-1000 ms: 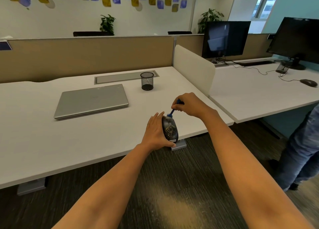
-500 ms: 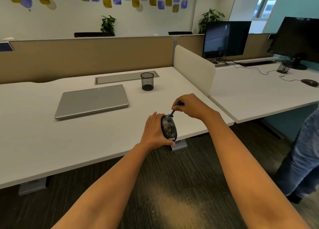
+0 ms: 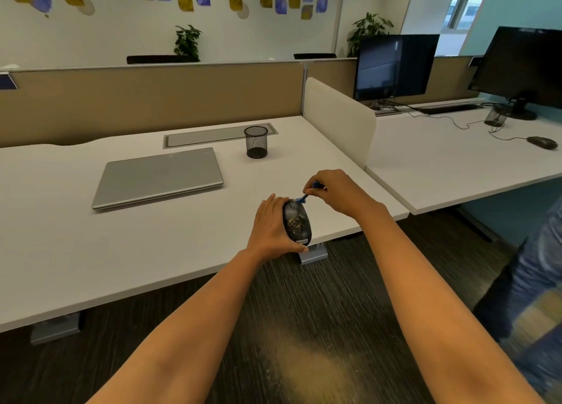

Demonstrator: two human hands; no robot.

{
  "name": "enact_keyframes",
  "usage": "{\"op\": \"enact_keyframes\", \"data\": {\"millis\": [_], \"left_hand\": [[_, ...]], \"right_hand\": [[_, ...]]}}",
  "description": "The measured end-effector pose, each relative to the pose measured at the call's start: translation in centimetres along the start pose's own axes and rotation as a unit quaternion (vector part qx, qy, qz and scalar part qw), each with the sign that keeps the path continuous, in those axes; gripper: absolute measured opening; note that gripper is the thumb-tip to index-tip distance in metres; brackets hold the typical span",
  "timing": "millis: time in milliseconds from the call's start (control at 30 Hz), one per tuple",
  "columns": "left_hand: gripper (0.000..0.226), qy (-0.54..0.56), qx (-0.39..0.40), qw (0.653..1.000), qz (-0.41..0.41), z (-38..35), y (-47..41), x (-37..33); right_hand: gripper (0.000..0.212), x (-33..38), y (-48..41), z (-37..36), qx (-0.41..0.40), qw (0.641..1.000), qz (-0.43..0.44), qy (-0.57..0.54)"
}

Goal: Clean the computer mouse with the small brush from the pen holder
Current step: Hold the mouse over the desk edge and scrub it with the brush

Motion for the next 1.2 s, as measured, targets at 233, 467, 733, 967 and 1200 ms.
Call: {"op": "enact_keyframes", "data": {"millis": [233, 467, 733, 967, 1200], "left_hand": [[0.109, -0.002, 0.003, 1.0, 0.004, -0.1, -0.1, 0.2], [0.11, 0.002, -0.002, 1.0, 0.004, -0.3, 0.0, -0.4], [0.11, -0.006, -0.003, 1.0, 0.017, -0.3, -0.2, 0.3], [0.109, -0.011, -0.002, 1.0, 0.008, -0.8, 0.0, -0.2], [0.112, -0.001, -0.017, 1.0, 0.025, -0.8, 0.1, -0.1]], "right_hand": [[0.021, -0.9, 0.8, 1.4, -0.013, 1.0, 0.01, -0.021], [0.021, -1.1, 1.3, -0.1, -0.042, 0.999, 0.019, -0.026], [0.021, -1.0, 3.7, -0.3, 0.038, 0.998, 0.044, 0.0], [0.019, -0.9, 3.5, 0.6, -0.037, 0.996, 0.086, 0.008], [0.021, -0.2, 3.7, -0.7, -0.004, 0.994, 0.101, 0.031]]}}
Point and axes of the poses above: each hand's wrist, its own y-axis away from the middle knuckle, its own z-axis out of the back of the hand, x = y × z, the point moved 5 cm from there along -y, towards the middle knuckle, and after that the axes turned 15 degrees about z, right-handed, at the moved point
